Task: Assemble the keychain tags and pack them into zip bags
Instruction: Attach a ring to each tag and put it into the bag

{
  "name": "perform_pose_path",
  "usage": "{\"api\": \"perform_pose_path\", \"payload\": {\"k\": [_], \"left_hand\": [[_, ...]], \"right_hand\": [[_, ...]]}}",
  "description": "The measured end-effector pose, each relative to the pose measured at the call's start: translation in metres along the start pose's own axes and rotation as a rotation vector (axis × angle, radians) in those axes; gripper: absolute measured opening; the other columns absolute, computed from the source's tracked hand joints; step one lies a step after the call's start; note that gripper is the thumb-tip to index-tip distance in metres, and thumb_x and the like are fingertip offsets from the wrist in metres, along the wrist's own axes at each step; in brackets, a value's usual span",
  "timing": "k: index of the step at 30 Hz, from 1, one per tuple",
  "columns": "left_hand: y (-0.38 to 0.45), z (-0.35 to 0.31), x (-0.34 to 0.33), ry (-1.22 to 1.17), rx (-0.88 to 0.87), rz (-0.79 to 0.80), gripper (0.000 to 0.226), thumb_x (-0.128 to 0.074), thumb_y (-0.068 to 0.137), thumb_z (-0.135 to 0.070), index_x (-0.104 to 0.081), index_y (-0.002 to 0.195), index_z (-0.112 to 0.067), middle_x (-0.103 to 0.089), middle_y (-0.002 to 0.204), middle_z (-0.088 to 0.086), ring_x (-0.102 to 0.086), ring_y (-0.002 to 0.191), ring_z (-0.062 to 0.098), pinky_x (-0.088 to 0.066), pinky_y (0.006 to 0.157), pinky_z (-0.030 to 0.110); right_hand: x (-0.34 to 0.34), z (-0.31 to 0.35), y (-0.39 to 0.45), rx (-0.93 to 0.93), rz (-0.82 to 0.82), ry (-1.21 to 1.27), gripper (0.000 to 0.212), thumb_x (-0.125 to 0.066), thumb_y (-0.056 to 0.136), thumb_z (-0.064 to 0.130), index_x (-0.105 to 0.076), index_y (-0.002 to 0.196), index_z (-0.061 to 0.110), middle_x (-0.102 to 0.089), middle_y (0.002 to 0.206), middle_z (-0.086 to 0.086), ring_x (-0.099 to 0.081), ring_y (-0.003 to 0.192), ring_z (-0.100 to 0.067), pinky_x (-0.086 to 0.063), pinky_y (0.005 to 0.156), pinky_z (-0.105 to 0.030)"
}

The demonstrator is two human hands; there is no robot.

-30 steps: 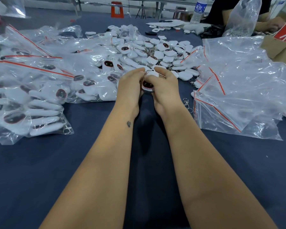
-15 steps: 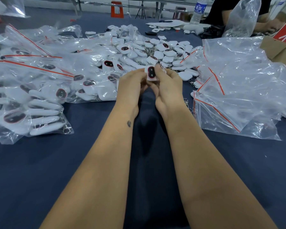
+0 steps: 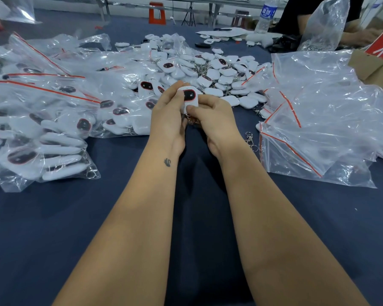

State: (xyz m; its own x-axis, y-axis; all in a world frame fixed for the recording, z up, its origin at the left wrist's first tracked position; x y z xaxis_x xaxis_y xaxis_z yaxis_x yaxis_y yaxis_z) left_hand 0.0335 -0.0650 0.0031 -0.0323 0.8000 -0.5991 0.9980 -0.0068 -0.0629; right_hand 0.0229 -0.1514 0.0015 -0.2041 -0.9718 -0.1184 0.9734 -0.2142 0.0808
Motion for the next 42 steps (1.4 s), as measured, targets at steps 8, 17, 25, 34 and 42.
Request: {"api": "perform_pose_path", "payload": {"k": [8,17,25,34,42], "left_hand": [[0.0004,0.0031,-0.0013,0.066,0.039,0.086,0.030,-0.039,0.097,-0.002,-0.066,0.100,-0.012,-0.060,0.084,0.007,-0.049,0.057,0.009,-0.040,0.046,0.017],[0.0014,0.0038,-0.0027,0.079,0.050,0.090,0.026,-0.041,0.097,-0.002,-0.065,0.094,-0.012,-0.064,0.072,0.001,-0.059,0.062,0.010,-0.049,0.053,0.019],[-0.0002,0.0042,-0.0031,0.068,0.043,0.109,0.027,-0.042,0.098,-0.003,-0.067,0.093,-0.013,-0.067,0.069,-0.002,-0.064,0.064,0.008,-0.052,0.057,0.020],[0.0007,0.0056,-0.0039,0.159,0.033,0.112,0.029,-0.042,0.094,-0.003,-0.067,0.105,-0.013,-0.064,0.089,0.003,-0.059,0.080,0.013,-0.047,0.065,0.021],[0.0008,0.0059,-0.0034,0.138,0.054,0.074,0.025,-0.044,0.093,-0.003,-0.066,0.103,-0.011,-0.060,0.079,0.000,-0.054,0.069,0.010,-0.043,0.053,0.018]], "right_hand": [[-0.0039,-0.0020,0.0016,-0.049,-0.059,0.039,0.017,-0.052,0.091,-0.010,-0.061,0.100,0.001,-0.066,0.079,-0.012,-0.056,0.061,-0.016,-0.049,0.056,-0.025],[-0.0031,-0.0023,0.0043,-0.078,-0.081,0.021,0.024,-0.051,0.081,-0.011,-0.065,0.100,-0.007,-0.065,0.080,-0.015,-0.058,0.071,-0.023,-0.050,0.062,-0.030],[-0.0024,-0.0033,0.0055,-0.017,-0.062,-0.001,0.022,-0.049,0.089,0.004,-0.063,0.079,0.018,-0.063,0.080,-0.002,-0.058,0.084,-0.021,-0.048,0.078,-0.038],[-0.0055,-0.0009,0.0028,-0.010,-0.113,-0.065,0.013,-0.051,0.092,0.009,-0.063,0.091,0.015,-0.065,0.095,-0.007,-0.058,0.089,-0.020,-0.049,0.083,-0.039],[-0.0050,0.0015,0.0001,-0.003,-0.096,-0.112,0.012,-0.052,0.092,0.012,-0.059,0.085,0.017,-0.058,0.084,-0.002,-0.050,0.078,-0.015,-0.042,0.068,-0.029]]}}
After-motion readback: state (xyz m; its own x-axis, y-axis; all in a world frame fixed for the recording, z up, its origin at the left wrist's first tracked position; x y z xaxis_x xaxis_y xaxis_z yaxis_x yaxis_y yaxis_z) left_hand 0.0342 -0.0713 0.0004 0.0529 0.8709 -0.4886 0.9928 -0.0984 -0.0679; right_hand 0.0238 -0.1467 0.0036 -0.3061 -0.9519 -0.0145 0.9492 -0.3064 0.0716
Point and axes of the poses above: each hand's wrist, its own y-axis towards the middle knuckle, its own x-axis out of the back of the hand, z = x × y, the point moved 2 cm from there along y, towards the middle knuckle
